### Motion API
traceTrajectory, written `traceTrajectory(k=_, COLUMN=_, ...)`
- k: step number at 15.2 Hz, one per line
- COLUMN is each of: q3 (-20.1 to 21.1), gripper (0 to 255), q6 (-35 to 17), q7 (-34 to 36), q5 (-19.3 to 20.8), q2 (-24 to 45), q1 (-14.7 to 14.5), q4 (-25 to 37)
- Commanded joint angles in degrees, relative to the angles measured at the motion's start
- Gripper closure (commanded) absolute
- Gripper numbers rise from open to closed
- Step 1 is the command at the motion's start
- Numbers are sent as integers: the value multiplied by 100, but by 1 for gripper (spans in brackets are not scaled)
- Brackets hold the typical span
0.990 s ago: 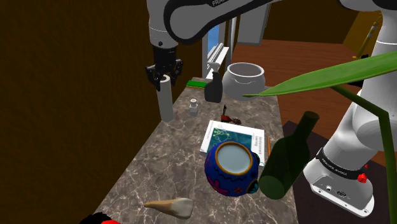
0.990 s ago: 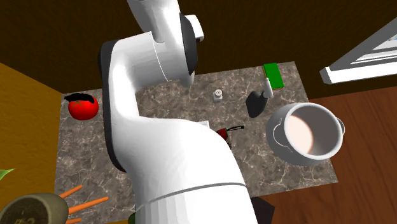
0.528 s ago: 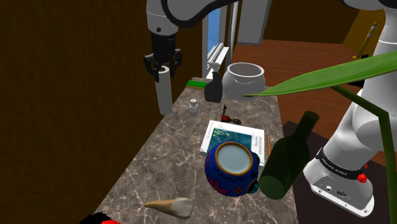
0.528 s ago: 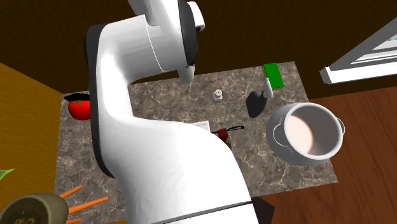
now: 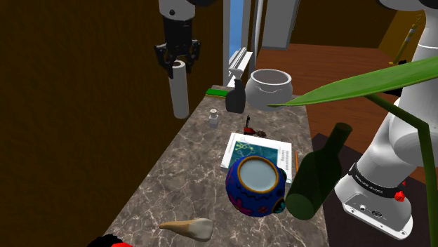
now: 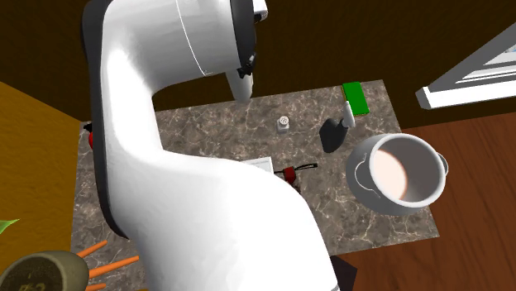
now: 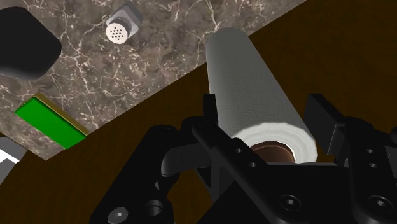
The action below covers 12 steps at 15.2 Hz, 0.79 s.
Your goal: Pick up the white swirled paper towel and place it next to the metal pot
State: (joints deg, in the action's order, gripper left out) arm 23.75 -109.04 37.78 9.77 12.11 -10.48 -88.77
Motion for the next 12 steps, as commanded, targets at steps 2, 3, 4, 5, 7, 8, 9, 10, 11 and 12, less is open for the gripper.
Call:
traceTrajectory(k=2, q3=11, gripper=255, q6=251, q7=-11, q5=-2, q2=11, q1=-22, q4=259)
traceTrajectory(k=3, q3=13, gripper=255, q6=332, q7=-16, q5=0, q2=21, q1=-29, q4=349)
traceTrajectory(k=4, q3=16, gripper=255, q6=414, q7=-21, q5=2, q2=33, q1=-37, q4=441)
traceTrajectory(k=5, q3=18, gripper=255, q6=496, q7=-26, q5=6, q2=46, q1=-45, q4=536)
traceTrajectory(k=7, q3=22, gripper=255, q6=663, q7=-33, q5=17, q2=78, q1=-64, q4=734)
traceTrajectory(k=8, q3=25, gripper=255, q6=748, q7=-37, q5=23, q2=97, q1=-74, q4=836)
traceTrajectory(k=9, q3=27, gripper=255, q6=835, q7=-40, q5=31, q2=118, q1=-85, q4=942)
traceTrajectory(k=10, q3=30, gripper=255, q6=922, q7=-43, q5=40, q2=142, q1=-98, q4=1051)
traceTrajectory(k=11, q3=32, gripper=255, q6=1011, q7=-45, q5=50, q2=167, q1=-111, q4=1163)
traceTrajectory(k=12, q3=34, gripper=255, q6=1101, q7=-47, q5=62, q2=195, q1=-125, q4=1279)
